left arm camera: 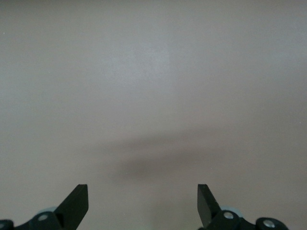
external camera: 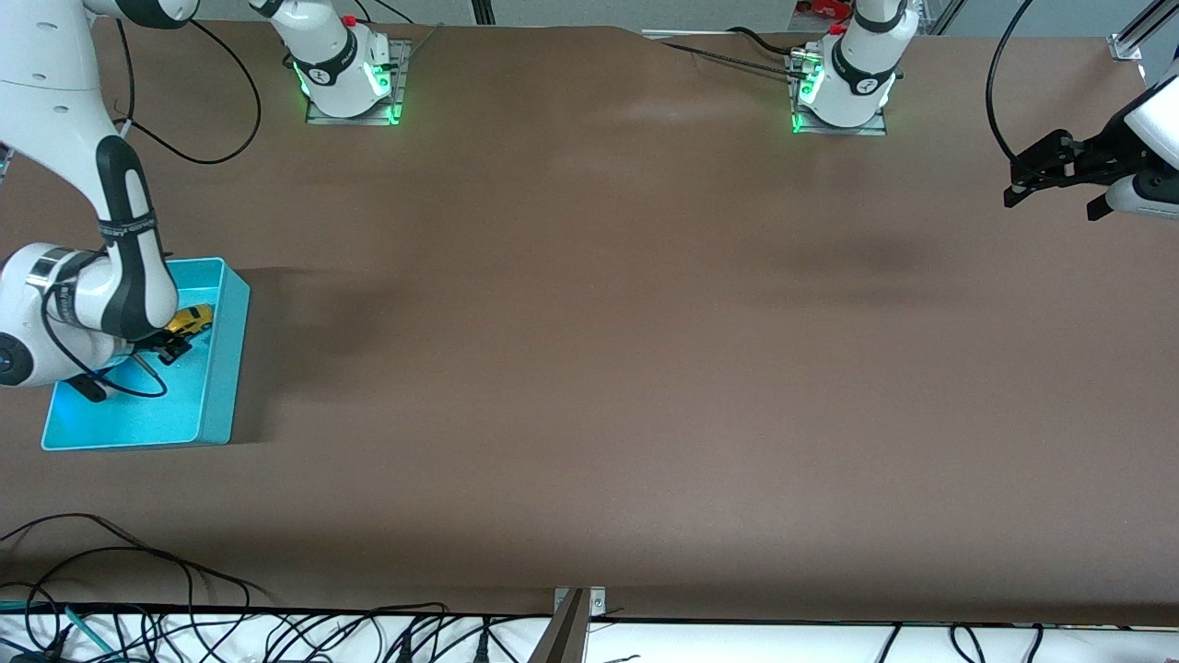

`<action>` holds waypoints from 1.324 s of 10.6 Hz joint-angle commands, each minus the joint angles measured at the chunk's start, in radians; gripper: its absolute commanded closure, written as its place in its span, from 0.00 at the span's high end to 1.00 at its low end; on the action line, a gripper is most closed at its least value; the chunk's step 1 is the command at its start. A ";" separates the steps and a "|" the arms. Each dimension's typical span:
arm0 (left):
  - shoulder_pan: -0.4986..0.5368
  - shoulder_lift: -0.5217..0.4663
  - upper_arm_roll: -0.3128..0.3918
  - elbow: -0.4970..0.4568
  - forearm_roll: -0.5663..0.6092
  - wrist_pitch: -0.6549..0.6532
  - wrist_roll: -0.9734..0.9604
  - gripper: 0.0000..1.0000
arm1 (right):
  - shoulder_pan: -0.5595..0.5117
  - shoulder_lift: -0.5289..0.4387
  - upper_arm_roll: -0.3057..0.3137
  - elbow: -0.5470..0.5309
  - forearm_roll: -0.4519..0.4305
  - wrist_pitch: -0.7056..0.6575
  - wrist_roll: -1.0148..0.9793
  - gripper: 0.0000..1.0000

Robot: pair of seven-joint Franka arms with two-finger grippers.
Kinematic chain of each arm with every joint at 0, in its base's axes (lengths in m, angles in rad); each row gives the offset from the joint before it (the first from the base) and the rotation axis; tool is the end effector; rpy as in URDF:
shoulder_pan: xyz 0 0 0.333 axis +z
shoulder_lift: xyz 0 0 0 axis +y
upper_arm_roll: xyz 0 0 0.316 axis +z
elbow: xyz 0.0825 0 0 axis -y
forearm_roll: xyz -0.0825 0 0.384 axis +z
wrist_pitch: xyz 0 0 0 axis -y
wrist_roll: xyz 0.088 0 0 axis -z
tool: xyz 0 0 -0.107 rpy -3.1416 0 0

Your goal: Wind up and store yellow beetle car

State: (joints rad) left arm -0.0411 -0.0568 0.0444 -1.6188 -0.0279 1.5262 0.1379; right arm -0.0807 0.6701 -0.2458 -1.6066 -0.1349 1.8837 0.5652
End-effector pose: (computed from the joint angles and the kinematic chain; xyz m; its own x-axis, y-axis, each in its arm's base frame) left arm 0.5318 -0.0006 0.6290 0.9903 -0.1355 -0.0313 -0.1344 -0.9903 0.0351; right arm 0.6175 -0.2021 0.2235 0.6545 -0.7343 -0.1803 -0.6272 -0.6604 0.4130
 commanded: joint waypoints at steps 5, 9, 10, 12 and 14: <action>-0.005 0.014 0.002 0.031 0.011 -0.023 -0.011 1.00 | -0.010 -0.220 0.054 0.269 0.070 -0.364 -0.080 1.00; -0.005 0.014 0.002 0.031 0.013 -0.023 -0.011 1.00 | -0.008 -0.484 0.189 0.027 0.110 -0.168 -0.448 1.00; -0.005 0.014 0.002 0.031 0.013 -0.023 -0.011 1.00 | -0.005 -0.535 0.201 -0.020 0.138 -0.154 -0.515 1.00; -0.005 0.014 0.002 0.031 0.011 -0.024 -0.011 1.00 | 0.036 -0.613 0.201 -0.055 0.195 -0.199 -0.562 1.00; -0.003 0.014 0.002 0.031 0.013 -0.023 -0.009 1.00 | 0.047 -0.636 0.201 -0.053 0.190 -0.255 -0.564 1.00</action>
State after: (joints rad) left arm -0.0411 -0.0549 0.0451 -1.6172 -0.0278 1.5250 0.1379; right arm -0.0356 0.0782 -0.0415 -1.6138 0.0378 1.6392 0.0319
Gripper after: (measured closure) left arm 0.000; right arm 0.000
